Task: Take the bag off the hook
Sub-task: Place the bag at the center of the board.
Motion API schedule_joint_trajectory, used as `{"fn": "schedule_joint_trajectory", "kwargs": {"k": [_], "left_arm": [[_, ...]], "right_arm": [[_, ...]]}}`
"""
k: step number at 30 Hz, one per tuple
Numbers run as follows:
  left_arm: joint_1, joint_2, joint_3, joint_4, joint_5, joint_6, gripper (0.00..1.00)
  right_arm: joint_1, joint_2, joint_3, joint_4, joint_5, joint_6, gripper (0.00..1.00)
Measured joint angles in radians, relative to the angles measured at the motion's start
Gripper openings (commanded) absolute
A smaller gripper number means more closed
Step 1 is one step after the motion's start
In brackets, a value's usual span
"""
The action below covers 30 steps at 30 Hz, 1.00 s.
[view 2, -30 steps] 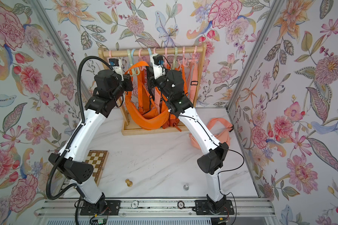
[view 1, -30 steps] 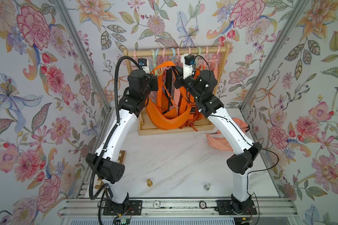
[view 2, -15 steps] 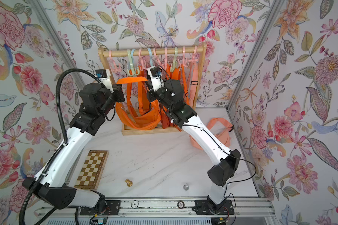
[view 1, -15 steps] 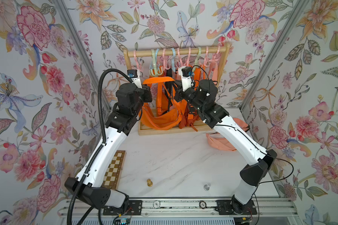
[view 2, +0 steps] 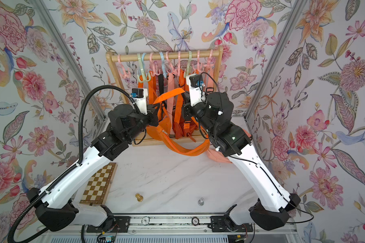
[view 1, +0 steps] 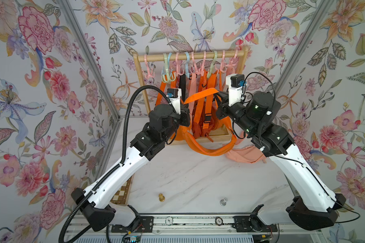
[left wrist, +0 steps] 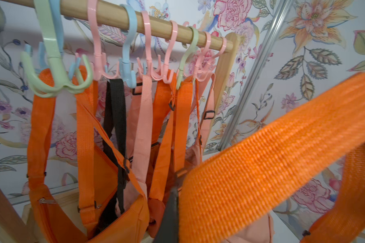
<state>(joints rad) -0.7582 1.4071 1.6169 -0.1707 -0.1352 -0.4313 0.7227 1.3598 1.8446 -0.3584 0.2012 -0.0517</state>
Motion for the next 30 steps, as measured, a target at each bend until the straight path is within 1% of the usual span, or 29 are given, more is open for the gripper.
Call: {"fn": "schedule_joint_trajectory", "kwargs": {"k": [5,8,10,13,16,19,24,26,30], "left_arm": [[-0.101,0.06,0.0,0.043,0.009,-0.019,0.0],[-0.16,0.159,0.026,0.061,0.037,-0.03,0.0],[-0.202,0.248,0.059,0.076,0.073,-0.035,0.0],[-0.253,0.349,0.111,0.08,0.115,-0.042,0.0],[-0.293,0.397,0.147,0.079,0.139,-0.049,0.0],[-0.323,0.402,0.154,0.08,0.158,-0.06,0.0],[-0.352,0.417,0.158,0.103,0.202,-0.087,0.0],[-0.354,0.443,0.185,0.106,0.227,-0.093,0.0],[-0.354,0.547,0.314,0.096,0.283,-0.094,0.0]], "right_arm": [[-0.018,-0.146,-0.127,-0.09,0.141,0.0,0.0],[-0.098,-0.224,-0.197,-0.145,0.178,0.01,0.0],[-0.192,-0.262,-0.227,-0.199,0.171,0.034,0.0],[-0.328,-0.294,-0.249,-0.282,0.126,0.076,0.0],[-0.42,-0.314,-0.25,-0.346,0.084,0.109,0.0],[-0.478,-0.333,-0.248,-0.394,0.057,0.13,0.0],[-0.536,-0.346,-0.222,-0.46,0.036,0.143,0.0],[-0.561,-0.346,-0.209,-0.479,0.037,0.143,0.0],[-0.637,-0.335,-0.159,-0.514,0.037,0.142,0.0]]}}
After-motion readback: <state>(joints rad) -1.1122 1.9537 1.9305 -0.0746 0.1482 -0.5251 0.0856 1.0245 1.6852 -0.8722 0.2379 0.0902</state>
